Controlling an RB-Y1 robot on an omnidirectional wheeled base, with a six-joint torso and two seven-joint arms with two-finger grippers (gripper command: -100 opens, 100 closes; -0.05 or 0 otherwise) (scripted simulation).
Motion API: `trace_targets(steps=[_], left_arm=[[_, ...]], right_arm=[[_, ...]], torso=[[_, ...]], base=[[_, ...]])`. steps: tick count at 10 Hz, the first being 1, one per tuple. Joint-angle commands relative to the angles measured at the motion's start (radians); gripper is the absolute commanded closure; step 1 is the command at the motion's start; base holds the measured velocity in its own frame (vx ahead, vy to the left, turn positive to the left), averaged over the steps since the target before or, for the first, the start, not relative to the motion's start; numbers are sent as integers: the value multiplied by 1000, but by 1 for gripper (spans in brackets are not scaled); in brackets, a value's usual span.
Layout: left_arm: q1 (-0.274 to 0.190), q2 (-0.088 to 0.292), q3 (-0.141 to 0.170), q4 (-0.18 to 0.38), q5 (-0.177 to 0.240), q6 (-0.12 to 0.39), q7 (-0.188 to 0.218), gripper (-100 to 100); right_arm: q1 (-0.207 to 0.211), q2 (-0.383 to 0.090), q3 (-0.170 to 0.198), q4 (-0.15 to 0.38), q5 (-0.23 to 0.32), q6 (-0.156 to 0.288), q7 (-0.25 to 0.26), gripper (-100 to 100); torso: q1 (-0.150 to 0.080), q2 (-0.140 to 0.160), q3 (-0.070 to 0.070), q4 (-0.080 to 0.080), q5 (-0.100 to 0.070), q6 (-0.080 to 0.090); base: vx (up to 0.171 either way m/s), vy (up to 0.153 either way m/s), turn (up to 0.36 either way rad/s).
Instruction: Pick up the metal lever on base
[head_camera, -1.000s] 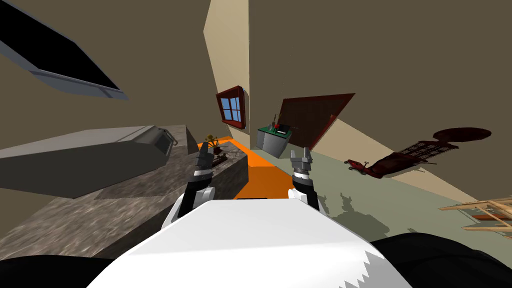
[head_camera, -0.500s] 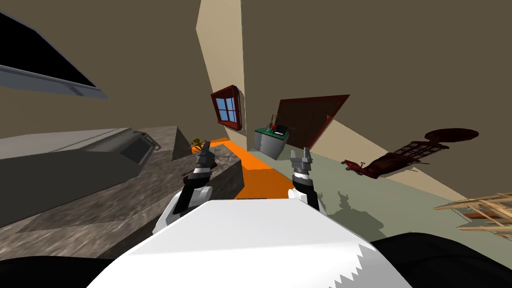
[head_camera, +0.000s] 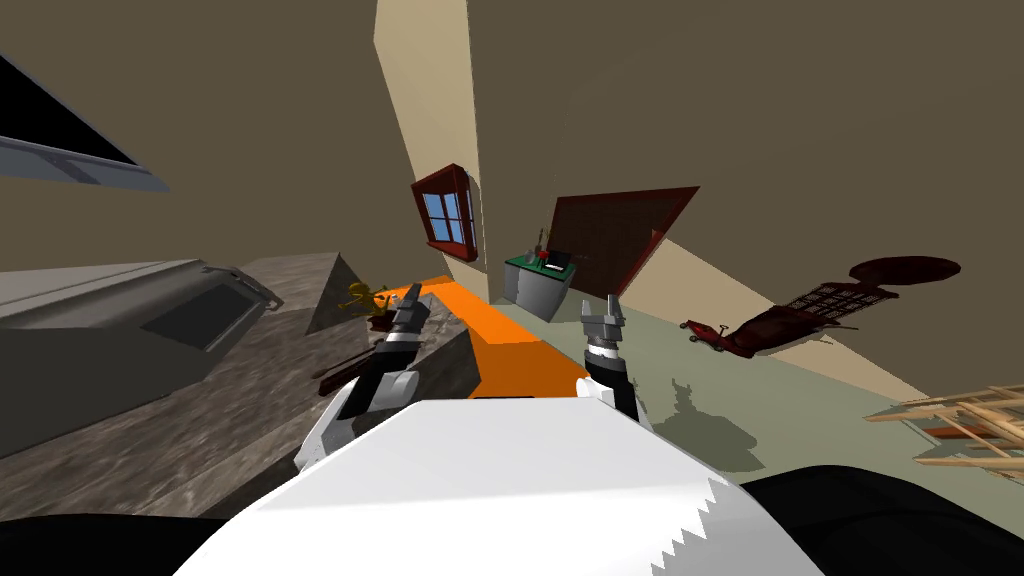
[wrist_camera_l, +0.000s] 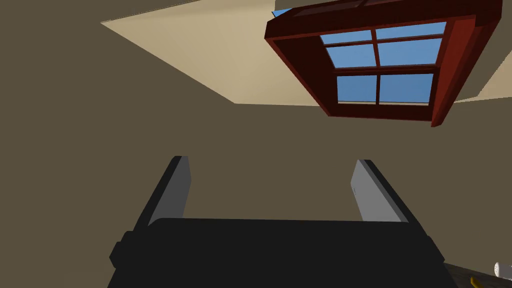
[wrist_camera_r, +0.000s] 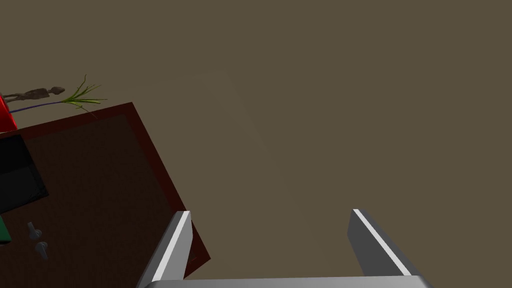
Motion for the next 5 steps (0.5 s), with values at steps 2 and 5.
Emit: trace_targets(steps=[2,5], left_arm=[[-6,26,7,6,29,61,24,-100],[-13,78,23,23,92,149,71,-100]], right_arm=[[0,0,0,0,0,0,0,0],[0,0,0,0,0,0,0,0]], torso=[[1,0,0,0,0,0],[1,1,1,0,0,0]], base=[[112,-82,-23],[123,-109,-16]])
